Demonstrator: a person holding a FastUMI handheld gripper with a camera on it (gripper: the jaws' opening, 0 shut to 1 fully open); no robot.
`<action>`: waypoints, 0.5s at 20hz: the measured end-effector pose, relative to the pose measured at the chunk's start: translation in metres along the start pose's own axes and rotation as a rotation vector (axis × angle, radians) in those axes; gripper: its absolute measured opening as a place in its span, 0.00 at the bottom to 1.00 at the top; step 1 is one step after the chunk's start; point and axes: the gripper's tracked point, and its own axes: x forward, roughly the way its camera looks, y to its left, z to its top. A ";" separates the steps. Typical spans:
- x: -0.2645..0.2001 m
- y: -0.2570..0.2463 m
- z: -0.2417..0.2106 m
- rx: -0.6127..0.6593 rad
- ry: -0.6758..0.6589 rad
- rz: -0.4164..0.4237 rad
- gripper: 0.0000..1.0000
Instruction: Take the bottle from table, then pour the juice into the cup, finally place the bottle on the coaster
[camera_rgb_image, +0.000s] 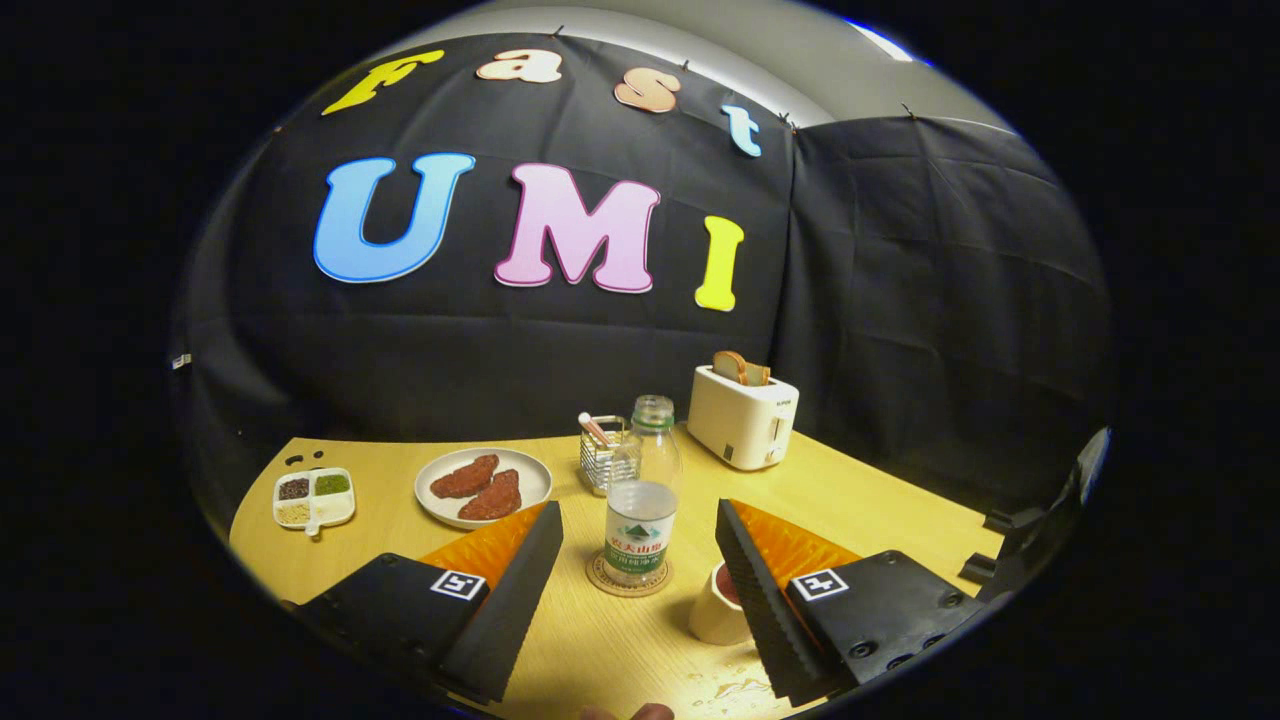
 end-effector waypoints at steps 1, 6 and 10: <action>-0.005 0.000 0.012 0.001 -0.015 0.011 0.95; -0.013 0.003 0.043 0.007 -0.047 0.031 0.95; -0.011 0.003 0.049 -0.009 -0.043 0.043 0.95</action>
